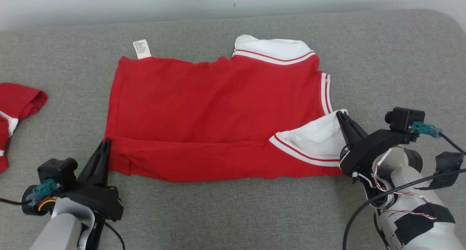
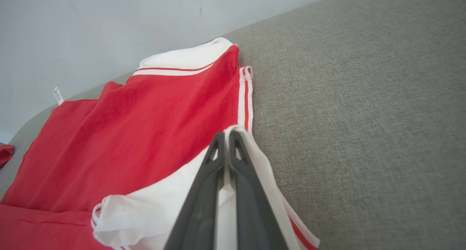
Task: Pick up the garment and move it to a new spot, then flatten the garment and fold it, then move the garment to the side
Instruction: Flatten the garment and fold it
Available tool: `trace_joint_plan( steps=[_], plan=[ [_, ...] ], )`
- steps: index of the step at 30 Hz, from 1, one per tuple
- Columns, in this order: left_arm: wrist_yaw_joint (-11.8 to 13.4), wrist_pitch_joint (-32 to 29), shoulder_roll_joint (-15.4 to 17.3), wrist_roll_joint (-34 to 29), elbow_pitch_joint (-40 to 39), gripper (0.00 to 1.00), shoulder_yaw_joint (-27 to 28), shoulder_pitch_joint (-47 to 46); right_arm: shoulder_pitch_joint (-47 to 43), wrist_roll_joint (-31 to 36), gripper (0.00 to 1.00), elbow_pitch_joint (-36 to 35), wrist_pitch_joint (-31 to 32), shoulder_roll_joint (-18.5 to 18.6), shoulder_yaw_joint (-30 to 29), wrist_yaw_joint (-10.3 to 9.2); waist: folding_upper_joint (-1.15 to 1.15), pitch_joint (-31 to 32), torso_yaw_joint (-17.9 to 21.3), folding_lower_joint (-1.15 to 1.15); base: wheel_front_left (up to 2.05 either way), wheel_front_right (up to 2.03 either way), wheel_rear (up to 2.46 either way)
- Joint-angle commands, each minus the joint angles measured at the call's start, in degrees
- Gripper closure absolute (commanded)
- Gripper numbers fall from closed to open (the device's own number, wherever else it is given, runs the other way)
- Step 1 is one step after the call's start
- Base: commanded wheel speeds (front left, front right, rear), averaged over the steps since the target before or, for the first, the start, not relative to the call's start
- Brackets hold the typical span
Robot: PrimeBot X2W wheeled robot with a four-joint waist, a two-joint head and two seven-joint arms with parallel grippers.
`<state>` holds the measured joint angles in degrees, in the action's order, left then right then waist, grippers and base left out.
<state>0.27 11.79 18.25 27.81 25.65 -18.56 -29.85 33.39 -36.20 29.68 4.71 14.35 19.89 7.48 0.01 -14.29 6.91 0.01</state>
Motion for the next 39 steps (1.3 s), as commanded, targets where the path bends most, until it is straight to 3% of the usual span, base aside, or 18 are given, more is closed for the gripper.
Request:
trace_joint_plan(
  steps=[1,2,9,17,28,39],
  plan=[
    [0.0,0.7,0.1,-0.7,0.4,0.57,0.1,-0.5,0.3,-0.4,0.2,0.5,-0.8,0.0,0.5,0.03,-0.01,0.4,-0.3,-0.01,0.0,0.0,0.0],
    [0.0,1.2,-0.1,-0.8,1.0,0.0,0.1,-0.7,0.4,-0.8,0.0,1.1,-1.6,0.1,1.1,0.03,-0.01,0.7,-0.4,-0.01,0.0,0.0,0.0],
    [-0.3,3.1,-1.3,-1.1,1.4,0.0,0.9,2.5,-2.2,-2.6,0.0,1.5,-9.6,2.1,2.3,0.03,-0.01,2.9,-1.0,-0.01,0.0,0.0,0.0],
    [0.6,3.4,-2.3,-2.1,-2.9,0.0,2.2,7.5,-8.7,-2.2,0.0,-4.7,-14.4,5.2,2.0,0.03,-0.01,3.3,-0.9,-0.01,0.0,0.0,0.0],
    [2.4,3.4,-2.8,-7.0,-6.1,0.0,1.9,11.4,-19.2,2.5,0.0,-12.8,-10.8,5.5,-0.9,0.03,-0.01,2.1,0.2,-0.01,0.0,0.0,0.0],
    [3.0,3.4,-2.9,-10.4,-3.5,0.0,2.5,9.4,-19.8,5.7,0.0,-11.5,-7.8,2.6,-1.0,0.03,-0.01,1.2,0.4,-0.01,0.0,0.0,0.0]
  ],
)
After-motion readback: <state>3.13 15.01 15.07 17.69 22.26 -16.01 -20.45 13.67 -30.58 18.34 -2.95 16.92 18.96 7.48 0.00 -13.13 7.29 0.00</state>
